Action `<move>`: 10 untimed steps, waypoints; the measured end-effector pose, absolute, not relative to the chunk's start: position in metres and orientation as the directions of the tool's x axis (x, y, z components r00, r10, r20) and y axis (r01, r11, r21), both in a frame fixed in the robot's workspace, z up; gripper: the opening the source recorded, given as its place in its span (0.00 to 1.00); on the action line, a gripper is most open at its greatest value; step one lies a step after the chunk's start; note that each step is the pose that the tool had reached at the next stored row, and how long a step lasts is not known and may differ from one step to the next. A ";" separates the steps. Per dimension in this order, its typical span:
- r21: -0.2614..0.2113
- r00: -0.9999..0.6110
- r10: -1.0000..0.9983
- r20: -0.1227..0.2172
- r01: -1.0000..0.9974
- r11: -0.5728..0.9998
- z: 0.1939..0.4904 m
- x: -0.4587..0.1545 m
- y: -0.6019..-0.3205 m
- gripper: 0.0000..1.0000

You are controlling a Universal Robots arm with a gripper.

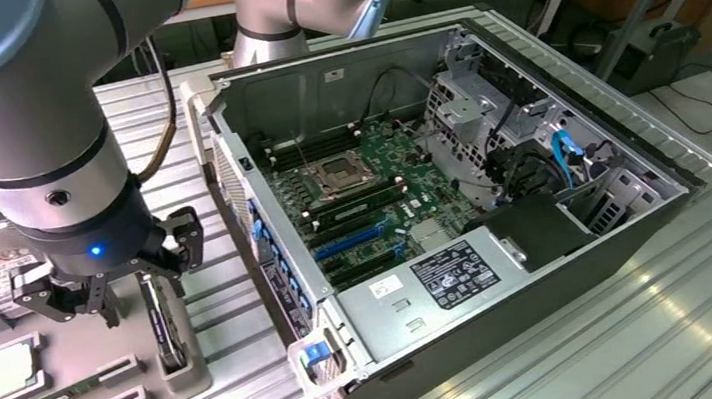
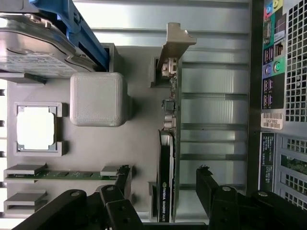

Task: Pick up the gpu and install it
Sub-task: 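Pick up the gpu and move the gpu toward the slot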

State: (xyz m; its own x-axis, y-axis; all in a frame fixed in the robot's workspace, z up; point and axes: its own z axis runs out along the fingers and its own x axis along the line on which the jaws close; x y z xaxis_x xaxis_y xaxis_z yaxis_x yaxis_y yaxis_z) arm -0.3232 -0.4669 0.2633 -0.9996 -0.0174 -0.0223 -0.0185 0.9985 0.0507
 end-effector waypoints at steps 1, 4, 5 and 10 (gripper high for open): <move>0.051 -1.000 -0.017 -0.022 -0.019 0.999 0.261 -0.323 -0.466 0.66; 0.051 -1.000 -0.017 -0.022 -0.019 0.999 0.255 -0.323 -0.462 0.66; 0.051 -1.000 -0.017 -0.022 -0.019 0.999 0.254 -0.323 -0.460 0.66; 0.051 -1.000 -0.017 -0.022 -0.019 0.999 0.245 -0.323 -0.460 0.66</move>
State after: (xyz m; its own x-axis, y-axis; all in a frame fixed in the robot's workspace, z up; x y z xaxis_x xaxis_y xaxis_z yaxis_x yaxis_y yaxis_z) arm -0.3232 -0.4600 0.2447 -0.9996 -0.0175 -0.0224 -0.0186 0.9985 0.0508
